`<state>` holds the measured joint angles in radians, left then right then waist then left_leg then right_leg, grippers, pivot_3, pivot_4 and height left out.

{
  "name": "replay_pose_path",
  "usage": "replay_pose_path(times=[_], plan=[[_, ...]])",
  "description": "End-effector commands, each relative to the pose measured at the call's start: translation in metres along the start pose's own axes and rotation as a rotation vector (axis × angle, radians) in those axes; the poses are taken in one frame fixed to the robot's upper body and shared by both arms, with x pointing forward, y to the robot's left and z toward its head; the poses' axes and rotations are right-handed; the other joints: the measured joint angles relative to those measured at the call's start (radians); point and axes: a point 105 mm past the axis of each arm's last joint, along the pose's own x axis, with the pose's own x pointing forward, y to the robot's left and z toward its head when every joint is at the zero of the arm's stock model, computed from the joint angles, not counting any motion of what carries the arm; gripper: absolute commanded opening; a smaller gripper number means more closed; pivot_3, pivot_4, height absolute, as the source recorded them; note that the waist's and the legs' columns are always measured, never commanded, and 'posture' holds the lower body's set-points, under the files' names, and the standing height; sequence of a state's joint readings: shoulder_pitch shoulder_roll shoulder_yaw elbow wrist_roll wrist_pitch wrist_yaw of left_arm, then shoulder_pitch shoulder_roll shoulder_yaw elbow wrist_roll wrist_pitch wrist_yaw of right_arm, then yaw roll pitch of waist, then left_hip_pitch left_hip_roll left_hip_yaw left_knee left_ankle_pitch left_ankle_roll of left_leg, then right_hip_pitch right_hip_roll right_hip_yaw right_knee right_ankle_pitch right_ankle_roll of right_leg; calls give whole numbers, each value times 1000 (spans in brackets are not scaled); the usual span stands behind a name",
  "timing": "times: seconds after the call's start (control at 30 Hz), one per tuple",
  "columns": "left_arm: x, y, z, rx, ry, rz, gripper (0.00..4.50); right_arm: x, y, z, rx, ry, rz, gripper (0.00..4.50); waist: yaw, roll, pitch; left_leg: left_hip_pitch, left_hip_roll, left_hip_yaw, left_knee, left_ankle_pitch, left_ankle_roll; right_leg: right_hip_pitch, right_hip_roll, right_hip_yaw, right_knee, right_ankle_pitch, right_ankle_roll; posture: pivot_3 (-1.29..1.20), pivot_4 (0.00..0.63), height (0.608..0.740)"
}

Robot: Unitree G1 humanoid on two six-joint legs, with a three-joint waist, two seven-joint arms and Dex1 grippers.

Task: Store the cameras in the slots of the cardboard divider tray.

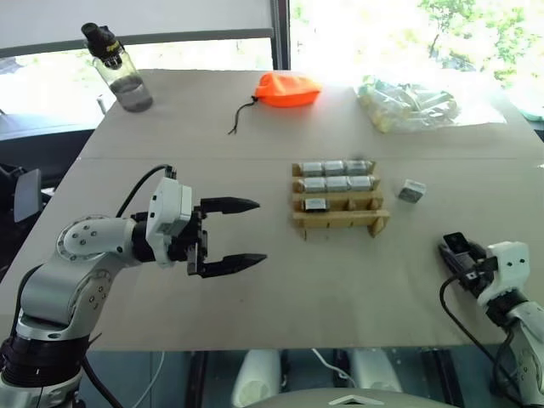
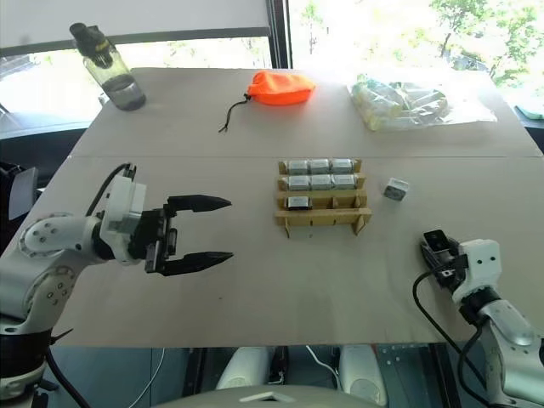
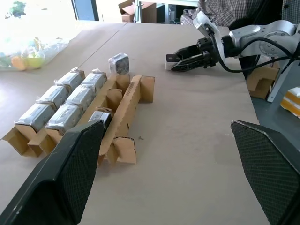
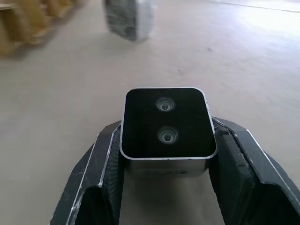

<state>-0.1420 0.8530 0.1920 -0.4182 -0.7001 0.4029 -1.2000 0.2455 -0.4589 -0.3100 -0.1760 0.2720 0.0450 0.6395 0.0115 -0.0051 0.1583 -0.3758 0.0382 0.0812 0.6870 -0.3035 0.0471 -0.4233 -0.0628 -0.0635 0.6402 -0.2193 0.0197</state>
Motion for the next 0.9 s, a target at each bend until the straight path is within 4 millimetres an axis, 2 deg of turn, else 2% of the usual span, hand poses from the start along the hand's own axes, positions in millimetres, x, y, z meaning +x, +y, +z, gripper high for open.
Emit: replay_pose_path(times=[0.03,0.17,0.27,0.4,0.53,0.67,0.9], plan=[[7,4,5,1,-14,6,4500,16,24,50,-309,-131,215,1949,-4,0,0,0,0,0,0,0,0,0,0,0,0,0,0,0,150,740],[22,11,1,-51,5,27,4500,37,45,83,-509,-228,377,1949,-5,-1,0,2,0,0,0,0,0,0,1,1,1,-1,3,0,150,740],[38,15,3,-96,-13,17,4500,55,65,108,-776,-333,500,1949,-3,-2,1,2,-1,0,1,0,0,1,2,0,2,0,0,0,150,740],[56,20,7,-125,-46,-6,4500,72,86,127,-1098,-493,603,1949,0,-3,1,0,-1,-1,1,1,0,0,2,0,1,0,0,0,150,740],[69,29,11,-83,-79,-2,4500,79,114,137,-1322,-697,686,1949,1,-4,1,-3,-1,-1,1,1,-1,-1,1,-2,-1,0,0,0,150,740],[73,36,13,-115,-99,11,4500,85,131,142,-1378,-810,709,1949,0,-5,2,-4,-1,-2,1,1,-1,-2,0,-3,-2,0,0,0,150,740],[73,38,9,-150,-84,0,4500,92,144,152,-1390,-895,679,1949,-1,-5,2,-3,0,-2,3,2,-3,-2,-1,-3,1,0,0,0,150,740]])
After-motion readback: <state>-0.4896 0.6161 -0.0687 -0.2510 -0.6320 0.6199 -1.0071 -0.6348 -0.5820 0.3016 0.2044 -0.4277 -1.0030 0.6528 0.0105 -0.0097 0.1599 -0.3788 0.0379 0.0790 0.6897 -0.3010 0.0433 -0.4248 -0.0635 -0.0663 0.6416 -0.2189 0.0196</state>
